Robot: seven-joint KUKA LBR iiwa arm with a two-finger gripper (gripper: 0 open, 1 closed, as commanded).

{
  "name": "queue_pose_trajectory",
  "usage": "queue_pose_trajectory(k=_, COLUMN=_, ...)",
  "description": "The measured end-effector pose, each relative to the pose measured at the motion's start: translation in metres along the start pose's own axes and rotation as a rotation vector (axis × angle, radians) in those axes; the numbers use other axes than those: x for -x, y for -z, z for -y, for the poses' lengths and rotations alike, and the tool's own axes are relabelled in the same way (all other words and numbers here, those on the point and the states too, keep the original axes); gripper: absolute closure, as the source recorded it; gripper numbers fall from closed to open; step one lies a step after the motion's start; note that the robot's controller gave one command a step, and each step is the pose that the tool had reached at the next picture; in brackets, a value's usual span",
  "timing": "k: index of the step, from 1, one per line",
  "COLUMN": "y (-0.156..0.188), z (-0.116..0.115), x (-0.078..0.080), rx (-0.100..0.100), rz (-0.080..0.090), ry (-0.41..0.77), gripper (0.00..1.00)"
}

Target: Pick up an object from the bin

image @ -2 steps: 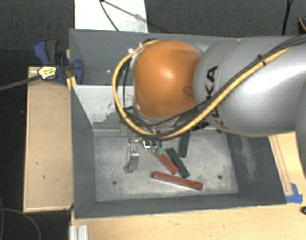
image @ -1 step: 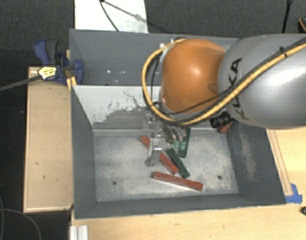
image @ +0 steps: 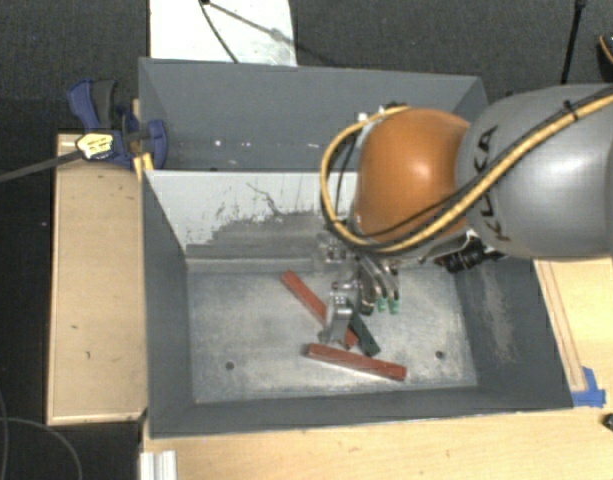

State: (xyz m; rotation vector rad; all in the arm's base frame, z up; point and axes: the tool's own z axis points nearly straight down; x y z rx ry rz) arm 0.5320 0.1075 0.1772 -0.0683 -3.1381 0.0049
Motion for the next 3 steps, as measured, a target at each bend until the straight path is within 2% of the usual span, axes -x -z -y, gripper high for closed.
queue_pose_trajectory(k=1, y=-0.111, z=0.012, x=0.058, rx=0.003, rz=0.002, ry=0.024, gripper=0.00)
queue_pose_trajectory(k=2, y=-0.106, z=0.010, x=0.059, rx=0.005, rz=0.006, ry=0.017, gripper=1.00)
queue_pose_trajectory(k=3, y=0.084, z=-0.002, x=0.020, rx=0.005, rz=0.013, ry=0.127, gripper=1.00)
